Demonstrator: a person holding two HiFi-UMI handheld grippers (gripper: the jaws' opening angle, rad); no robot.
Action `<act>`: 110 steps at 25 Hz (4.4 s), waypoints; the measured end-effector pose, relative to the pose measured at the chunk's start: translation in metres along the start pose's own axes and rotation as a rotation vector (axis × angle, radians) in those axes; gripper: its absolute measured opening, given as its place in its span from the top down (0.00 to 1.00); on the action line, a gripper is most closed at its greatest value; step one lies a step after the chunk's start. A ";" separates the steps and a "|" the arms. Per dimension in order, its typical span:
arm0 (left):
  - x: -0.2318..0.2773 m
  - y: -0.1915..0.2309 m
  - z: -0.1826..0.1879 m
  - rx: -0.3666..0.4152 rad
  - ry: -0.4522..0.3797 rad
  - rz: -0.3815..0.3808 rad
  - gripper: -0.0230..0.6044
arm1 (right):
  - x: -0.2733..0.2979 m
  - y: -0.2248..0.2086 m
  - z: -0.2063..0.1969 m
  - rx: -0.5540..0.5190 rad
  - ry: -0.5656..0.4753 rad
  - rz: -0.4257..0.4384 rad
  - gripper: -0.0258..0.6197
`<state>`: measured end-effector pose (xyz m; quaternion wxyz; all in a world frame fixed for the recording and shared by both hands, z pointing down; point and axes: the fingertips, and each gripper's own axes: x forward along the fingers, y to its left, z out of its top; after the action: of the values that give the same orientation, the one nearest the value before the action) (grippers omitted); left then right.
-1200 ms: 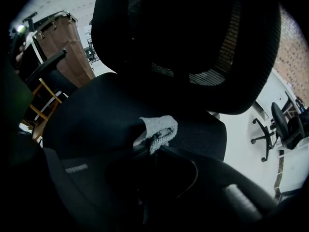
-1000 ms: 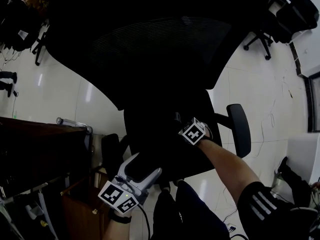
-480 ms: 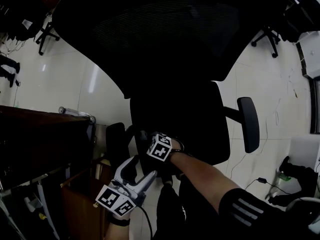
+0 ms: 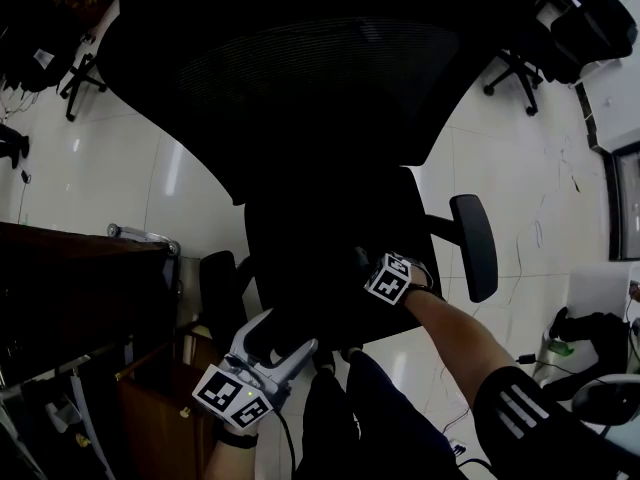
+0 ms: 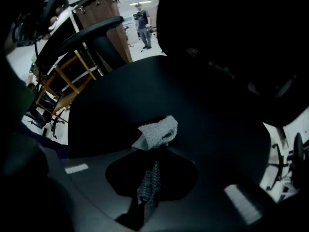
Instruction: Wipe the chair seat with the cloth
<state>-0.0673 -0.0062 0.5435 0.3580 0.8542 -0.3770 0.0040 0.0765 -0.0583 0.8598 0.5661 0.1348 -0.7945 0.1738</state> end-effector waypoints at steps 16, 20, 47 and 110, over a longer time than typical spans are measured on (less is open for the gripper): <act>-0.022 -0.014 -0.014 0.007 0.047 -0.002 0.40 | -0.008 0.088 0.053 0.118 -0.153 0.097 0.91; -0.036 -0.009 -0.022 -0.006 0.047 0.017 0.40 | 0.015 0.180 0.114 0.010 -0.197 0.227 0.91; 0.026 -0.053 -0.053 -0.011 0.168 -0.109 0.40 | -0.075 0.026 -0.165 0.311 0.010 -0.066 0.91; -0.309 -0.533 -0.096 0.290 -0.196 -0.131 0.40 | -0.681 0.520 -0.109 0.187 -1.234 0.021 0.91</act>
<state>0.0821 0.4962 0.2050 0.1922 0.9158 -0.3492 -0.0480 0.1759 0.4697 0.1840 -0.0134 0.2514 -0.9578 0.1383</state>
